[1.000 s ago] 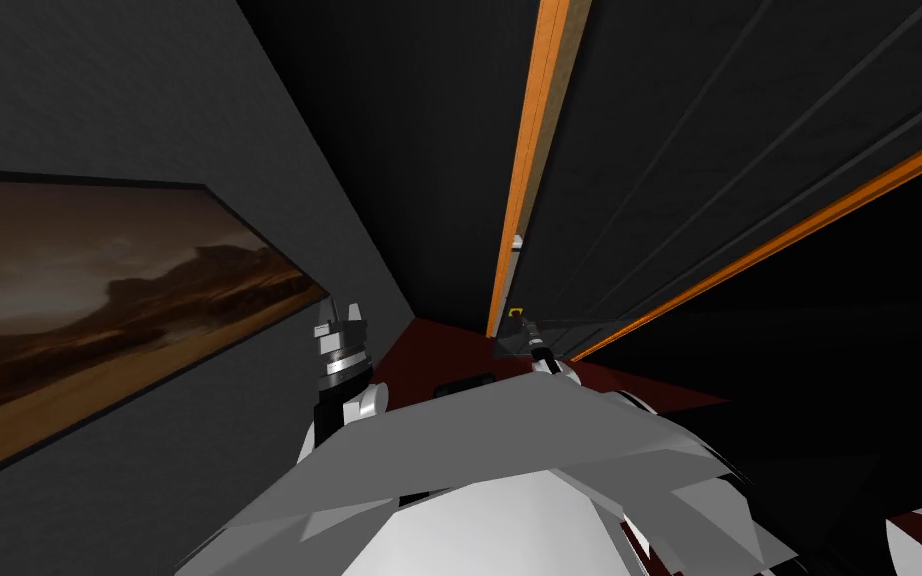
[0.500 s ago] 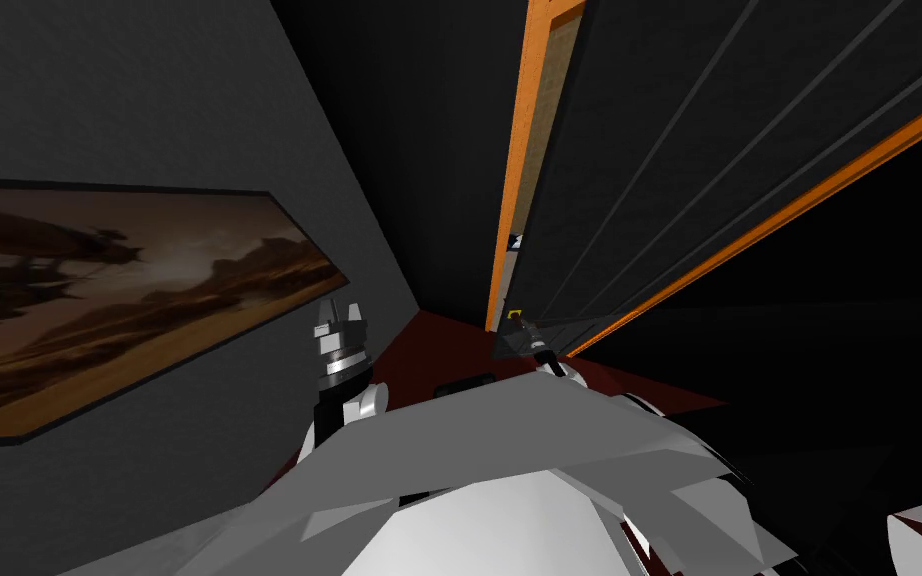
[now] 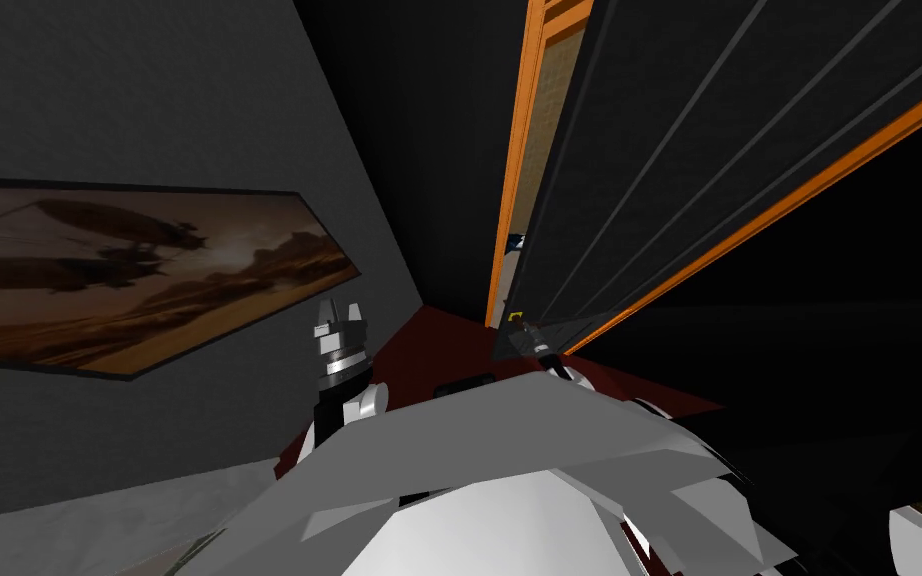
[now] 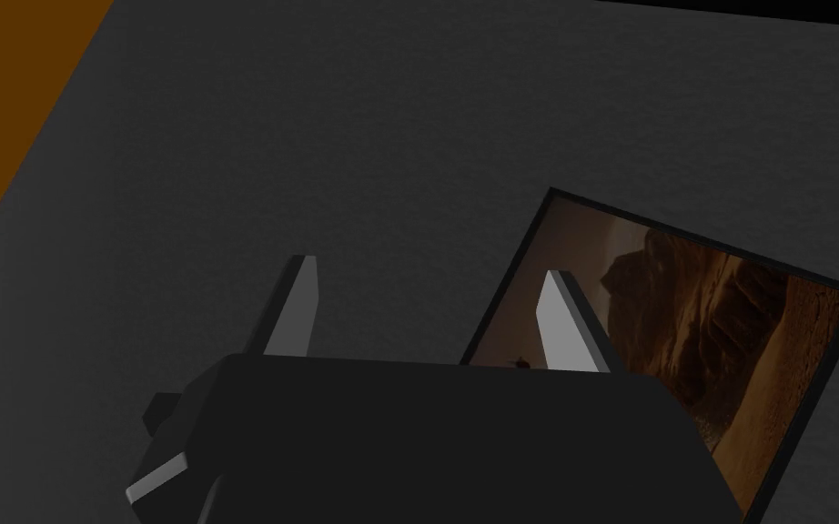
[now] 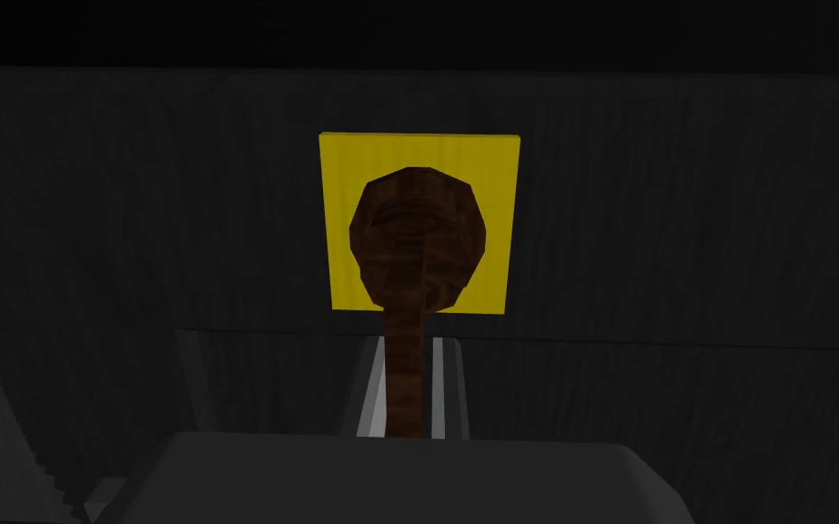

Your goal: Pull the door open

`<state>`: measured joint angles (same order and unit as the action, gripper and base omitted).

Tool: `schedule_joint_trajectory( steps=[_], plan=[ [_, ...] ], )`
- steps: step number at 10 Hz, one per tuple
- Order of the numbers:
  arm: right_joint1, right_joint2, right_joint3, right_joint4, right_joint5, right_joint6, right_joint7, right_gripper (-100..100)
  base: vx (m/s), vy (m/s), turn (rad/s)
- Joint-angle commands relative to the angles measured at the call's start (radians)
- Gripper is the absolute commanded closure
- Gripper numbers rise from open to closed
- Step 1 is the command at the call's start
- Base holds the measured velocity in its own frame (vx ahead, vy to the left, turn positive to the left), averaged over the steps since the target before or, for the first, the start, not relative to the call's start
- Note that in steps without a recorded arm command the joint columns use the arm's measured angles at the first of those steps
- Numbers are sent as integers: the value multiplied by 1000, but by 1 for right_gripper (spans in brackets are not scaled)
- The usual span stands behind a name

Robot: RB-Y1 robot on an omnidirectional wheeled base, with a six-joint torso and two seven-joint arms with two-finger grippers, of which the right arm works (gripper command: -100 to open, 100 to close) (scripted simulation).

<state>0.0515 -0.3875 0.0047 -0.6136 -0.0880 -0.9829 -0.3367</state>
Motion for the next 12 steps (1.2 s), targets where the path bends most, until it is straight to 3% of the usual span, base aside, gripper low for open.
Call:
schedule_joint_trajectory(
  steps=[1,4,5,6,8,9,12],
  plan=[
    [12,-15,16,11,9,-33,-21,100,-183,-41,124],
    [41,-40,41,9,23,-75,-54,100,-206,-65,101],
    [35,-32,36,8,20,-62,-44,100,-88,-29,23],
    [55,-44,46,21,25,-99,-59,100,-158,-44,177],
    [69,-54,52,30,27,-128,-70,100,-211,-68,165],
    [69,-54,52,30,27,-128,-70,100,-123,-55,57],
    [100,-77,64,50,32,-191,-93,100,-145,-62,153]
  ],
)
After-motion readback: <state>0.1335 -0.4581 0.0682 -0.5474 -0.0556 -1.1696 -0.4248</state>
